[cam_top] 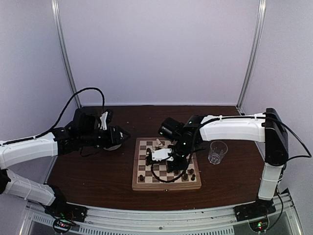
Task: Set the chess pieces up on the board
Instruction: Place the pawn at d7, then pick up the pawn from the chessboard, then adjust the pawn.
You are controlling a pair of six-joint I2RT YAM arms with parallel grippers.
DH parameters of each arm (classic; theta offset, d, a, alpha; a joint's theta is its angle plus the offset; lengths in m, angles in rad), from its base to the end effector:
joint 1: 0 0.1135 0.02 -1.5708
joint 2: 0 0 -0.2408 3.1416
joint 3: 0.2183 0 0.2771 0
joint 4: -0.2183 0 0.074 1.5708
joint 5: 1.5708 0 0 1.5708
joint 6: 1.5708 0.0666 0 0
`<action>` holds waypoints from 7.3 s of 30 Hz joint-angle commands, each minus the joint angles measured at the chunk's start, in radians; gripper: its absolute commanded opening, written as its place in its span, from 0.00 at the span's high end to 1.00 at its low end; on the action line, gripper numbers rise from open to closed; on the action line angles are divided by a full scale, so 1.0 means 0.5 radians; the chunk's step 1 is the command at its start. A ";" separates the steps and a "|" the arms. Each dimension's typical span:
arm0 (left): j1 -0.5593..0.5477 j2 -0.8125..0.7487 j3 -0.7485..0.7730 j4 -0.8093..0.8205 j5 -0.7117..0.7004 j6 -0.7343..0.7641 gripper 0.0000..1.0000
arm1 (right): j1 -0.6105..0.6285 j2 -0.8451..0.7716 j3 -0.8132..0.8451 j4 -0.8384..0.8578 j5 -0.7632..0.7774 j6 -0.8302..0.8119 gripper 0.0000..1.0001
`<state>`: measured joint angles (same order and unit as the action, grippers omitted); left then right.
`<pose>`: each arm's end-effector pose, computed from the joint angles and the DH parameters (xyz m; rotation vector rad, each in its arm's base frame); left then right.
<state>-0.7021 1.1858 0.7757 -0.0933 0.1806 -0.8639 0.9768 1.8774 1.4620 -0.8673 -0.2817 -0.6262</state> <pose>0.2395 -0.2182 0.2165 -0.0624 2.2735 -1.0924 0.2106 0.3448 0.1565 -2.1030 1.9542 0.4733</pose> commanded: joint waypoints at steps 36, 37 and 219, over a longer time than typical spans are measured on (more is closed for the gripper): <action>-0.004 -0.029 -0.025 -0.046 -0.046 0.075 0.44 | 0.090 0.178 0.135 -0.139 0.297 -0.045 0.94; -0.004 -0.026 -0.027 -0.042 -0.043 0.072 0.44 | 0.090 0.179 0.133 -0.137 0.298 -0.045 0.94; -0.518 0.404 0.355 0.430 0.160 0.614 0.56 | -0.621 -0.099 -0.001 0.800 -2.282 1.703 0.89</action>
<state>-0.9550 1.4715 1.0855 -0.1619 0.3725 -0.4953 0.6800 1.8370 1.5219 -0.7322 -1.3167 0.0021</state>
